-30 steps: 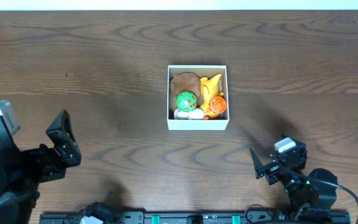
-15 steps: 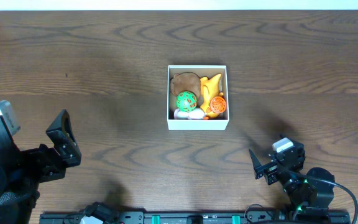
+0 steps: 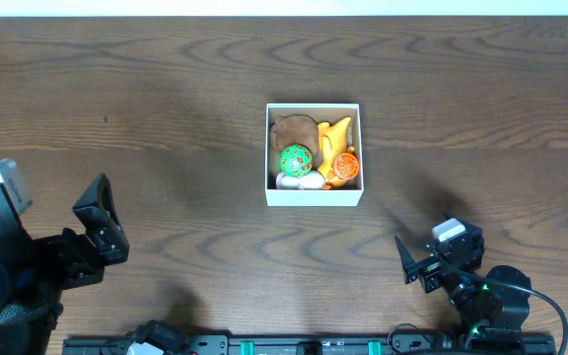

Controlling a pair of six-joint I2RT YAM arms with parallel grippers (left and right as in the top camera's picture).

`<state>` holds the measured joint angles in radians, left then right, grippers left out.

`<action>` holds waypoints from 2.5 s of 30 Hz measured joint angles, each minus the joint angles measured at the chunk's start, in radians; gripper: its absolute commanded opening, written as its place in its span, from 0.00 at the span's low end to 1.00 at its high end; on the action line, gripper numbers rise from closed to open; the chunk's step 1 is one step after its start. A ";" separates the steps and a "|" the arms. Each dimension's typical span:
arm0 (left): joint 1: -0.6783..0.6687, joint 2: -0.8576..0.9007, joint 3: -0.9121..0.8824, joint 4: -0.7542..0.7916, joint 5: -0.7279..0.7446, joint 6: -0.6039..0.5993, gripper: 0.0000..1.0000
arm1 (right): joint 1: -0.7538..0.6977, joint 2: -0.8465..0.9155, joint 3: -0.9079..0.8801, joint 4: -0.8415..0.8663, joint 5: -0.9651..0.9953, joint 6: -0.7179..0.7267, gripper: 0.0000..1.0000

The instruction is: Pack container

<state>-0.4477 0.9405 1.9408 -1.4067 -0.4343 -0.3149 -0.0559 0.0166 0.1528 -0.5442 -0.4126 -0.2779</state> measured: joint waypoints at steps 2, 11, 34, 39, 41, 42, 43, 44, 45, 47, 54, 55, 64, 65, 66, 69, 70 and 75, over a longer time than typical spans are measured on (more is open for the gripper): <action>0.000 0.000 0.000 0.000 0.000 0.000 0.98 | 0.000 0.000 0.000 0.000 0.000 0.000 0.99; 0.000 0.000 0.000 -0.010 -0.002 0.001 0.98 | 0.000 0.000 0.000 0.000 0.000 0.000 0.99; 0.422 -0.340 -1.052 0.821 0.055 -0.173 0.98 | 0.000 -0.002 -0.002 0.004 0.001 0.000 0.99; 0.458 -0.490 -1.348 1.001 0.062 -0.185 0.98 | 0.000 -0.002 -0.002 0.003 0.001 -0.001 0.99; 0.470 -0.545 -1.451 1.059 0.063 -0.187 0.98 | 0.000 -0.002 -0.002 0.003 0.001 -0.002 0.99; 0.476 -0.571 -1.499 1.090 0.063 -0.187 0.98 | 0.000 -0.002 -0.002 0.003 0.001 -0.003 0.99; 0.481 -0.600 -1.550 1.122 0.066 -0.187 0.98 | 0.000 -0.002 -0.002 0.003 0.001 -0.003 0.99; 0.484 -0.620 -1.582 1.142 0.068 -0.184 0.98 | 0.000 -0.002 -0.002 0.003 0.001 -0.003 0.99; 0.490 -0.648 -1.627 1.183 0.079 -0.178 0.98 | 0.000 -0.002 -0.002 0.003 0.001 -0.003 0.99; 0.499 -0.690 -1.686 1.241 0.103 -0.156 0.98 | 0.000 -0.002 -0.002 0.003 0.001 -0.003 0.99; 0.521 -0.801 -1.816 1.327 0.182 -0.070 0.98 | 0.000 -0.002 -0.002 0.003 0.001 -0.003 0.99; 0.522 -0.812 -1.829 1.328 0.188 -0.062 0.98 | 0.000 -0.002 -0.002 0.003 0.001 -0.003 0.99; 0.524 -0.901 -1.894 1.343 0.212 -0.030 0.98 | 0.000 -0.002 -0.002 0.003 0.001 -0.003 0.99; 0.524 -0.913 -1.897 1.352 0.214 -0.027 0.98 | 0.000 -0.002 -0.002 0.003 0.001 -0.003 0.99; 0.524 -0.921 -1.899 1.355 0.215 -0.027 0.98 | 0.000 -0.002 -0.002 0.003 0.001 -0.003 0.99; 0.524 -0.930 -1.900 1.359 0.219 -0.024 0.98 | 0.000 -0.002 -0.002 0.003 0.001 -0.003 0.99; 0.524 -0.930 -1.900 1.359 0.219 -0.024 0.98 | 0.000 -0.002 -0.002 0.003 0.001 -0.003 0.99; 0.524 -0.930 -1.900 1.359 0.219 -0.024 0.98 | 0.000 -0.002 -0.002 0.003 0.001 -0.003 0.99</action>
<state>0.0761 0.0109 0.0406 -0.0479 -0.2157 -0.3393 -0.0559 0.0147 0.1513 -0.5407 -0.4118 -0.2810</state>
